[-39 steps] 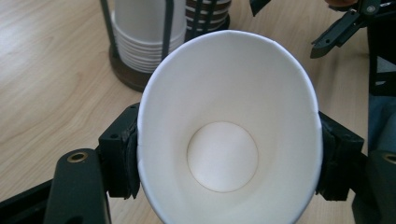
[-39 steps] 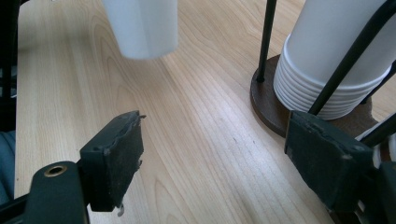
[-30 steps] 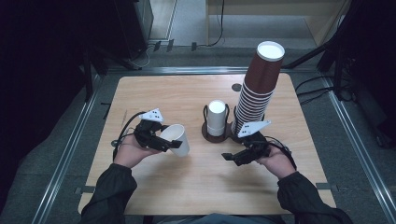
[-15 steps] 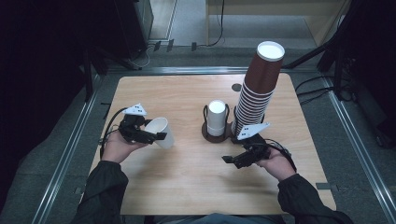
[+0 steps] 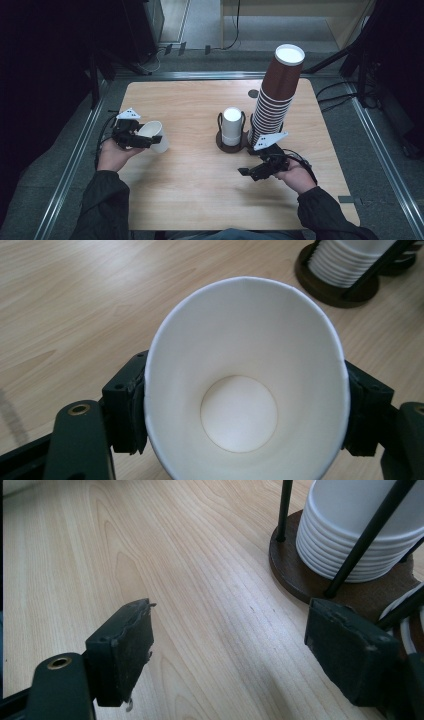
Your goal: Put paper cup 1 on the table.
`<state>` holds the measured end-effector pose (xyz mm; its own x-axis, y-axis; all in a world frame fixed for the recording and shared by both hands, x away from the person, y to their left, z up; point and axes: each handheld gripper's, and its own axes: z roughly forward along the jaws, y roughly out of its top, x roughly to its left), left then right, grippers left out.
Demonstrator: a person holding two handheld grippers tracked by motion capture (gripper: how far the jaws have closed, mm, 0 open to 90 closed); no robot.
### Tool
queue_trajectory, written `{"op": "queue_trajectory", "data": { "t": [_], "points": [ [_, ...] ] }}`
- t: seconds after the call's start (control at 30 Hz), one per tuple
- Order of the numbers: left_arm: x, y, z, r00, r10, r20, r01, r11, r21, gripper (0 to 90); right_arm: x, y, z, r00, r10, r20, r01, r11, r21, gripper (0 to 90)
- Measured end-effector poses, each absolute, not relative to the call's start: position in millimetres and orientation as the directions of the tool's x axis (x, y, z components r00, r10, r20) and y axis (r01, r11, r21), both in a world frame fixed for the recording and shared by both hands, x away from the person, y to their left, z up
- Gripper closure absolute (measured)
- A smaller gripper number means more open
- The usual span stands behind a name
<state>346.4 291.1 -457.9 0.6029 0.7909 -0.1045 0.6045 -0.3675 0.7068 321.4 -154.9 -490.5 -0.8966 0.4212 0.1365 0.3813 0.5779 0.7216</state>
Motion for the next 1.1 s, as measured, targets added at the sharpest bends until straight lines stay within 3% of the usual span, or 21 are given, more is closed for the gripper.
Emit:
{"op": "queue_trajectory", "data": {
  "t": [0.47,1.1],
  "points": [
    [365.0,311.0,-471.9,0.516,0.856,-0.038,0.631,-0.349,0.693,21.1,322.3,-153.9,-492.4,-0.897,0.419,0.139,0.384,0.584,0.715,19.9],
    [368.1,305.8,-482.8,0.533,0.845,-0.050,0.658,-0.376,0.653,13.7,322.3,-154.3,-492.0,-0.899,0.413,0.146,0.385,0.585,0.714,19.9]
  ]
}}
